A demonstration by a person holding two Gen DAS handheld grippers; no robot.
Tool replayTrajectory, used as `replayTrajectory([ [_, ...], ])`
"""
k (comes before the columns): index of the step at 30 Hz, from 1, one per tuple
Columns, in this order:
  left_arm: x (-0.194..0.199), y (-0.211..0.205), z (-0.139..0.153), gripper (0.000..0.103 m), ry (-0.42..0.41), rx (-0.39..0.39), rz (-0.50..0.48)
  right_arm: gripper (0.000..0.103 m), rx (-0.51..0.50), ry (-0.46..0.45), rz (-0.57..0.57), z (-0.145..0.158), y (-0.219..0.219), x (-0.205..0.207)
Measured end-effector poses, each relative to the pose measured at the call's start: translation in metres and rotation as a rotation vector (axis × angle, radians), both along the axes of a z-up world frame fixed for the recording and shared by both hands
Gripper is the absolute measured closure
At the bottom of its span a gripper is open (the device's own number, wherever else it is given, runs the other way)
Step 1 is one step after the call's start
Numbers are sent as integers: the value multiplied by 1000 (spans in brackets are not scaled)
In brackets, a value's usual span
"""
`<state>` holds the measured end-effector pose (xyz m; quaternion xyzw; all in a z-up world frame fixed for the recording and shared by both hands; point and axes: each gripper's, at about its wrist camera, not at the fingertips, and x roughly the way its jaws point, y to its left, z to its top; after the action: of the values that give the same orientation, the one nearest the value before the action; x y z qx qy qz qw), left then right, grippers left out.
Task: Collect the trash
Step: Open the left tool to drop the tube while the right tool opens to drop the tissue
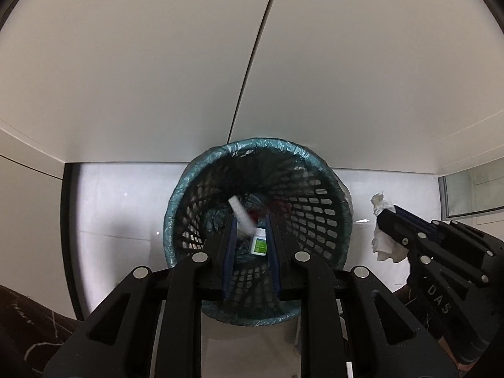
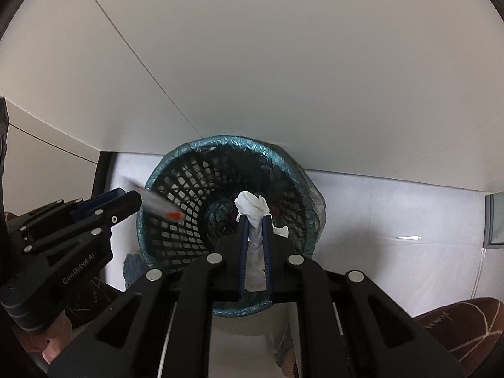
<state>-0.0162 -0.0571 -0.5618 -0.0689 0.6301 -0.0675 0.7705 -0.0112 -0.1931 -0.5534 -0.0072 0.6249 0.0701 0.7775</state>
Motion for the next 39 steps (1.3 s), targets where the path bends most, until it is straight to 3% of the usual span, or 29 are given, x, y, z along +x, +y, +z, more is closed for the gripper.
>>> replayTrajectory([
  [3,2,0,-7,78,5,15,-6,94,0,9,12,-10,5,3],
  [8,0,7,-5,56,5,41,29,94,26,13,24,-11,7,4],
  [14,0,24,2,37,3,76,100,94,64,38,24,-19,9,9],
  [19,-1,33,3,26,5,93,127,90,104,55,12,-22,9,13],
  [22,-1,35,4,21,4,97,131,79,119,59,3,-20,8,13],
  [26,-3,37,7,16,-5,99,138,55,141,44,-13,-13,4,13],
  [33,-3,42,18,9,-24,84,157,37,100,39,-57,-6,-4,13],
  [39,-6,44,45,6,-69,50,157,21,86,-18,-72,29,-13,5],
])
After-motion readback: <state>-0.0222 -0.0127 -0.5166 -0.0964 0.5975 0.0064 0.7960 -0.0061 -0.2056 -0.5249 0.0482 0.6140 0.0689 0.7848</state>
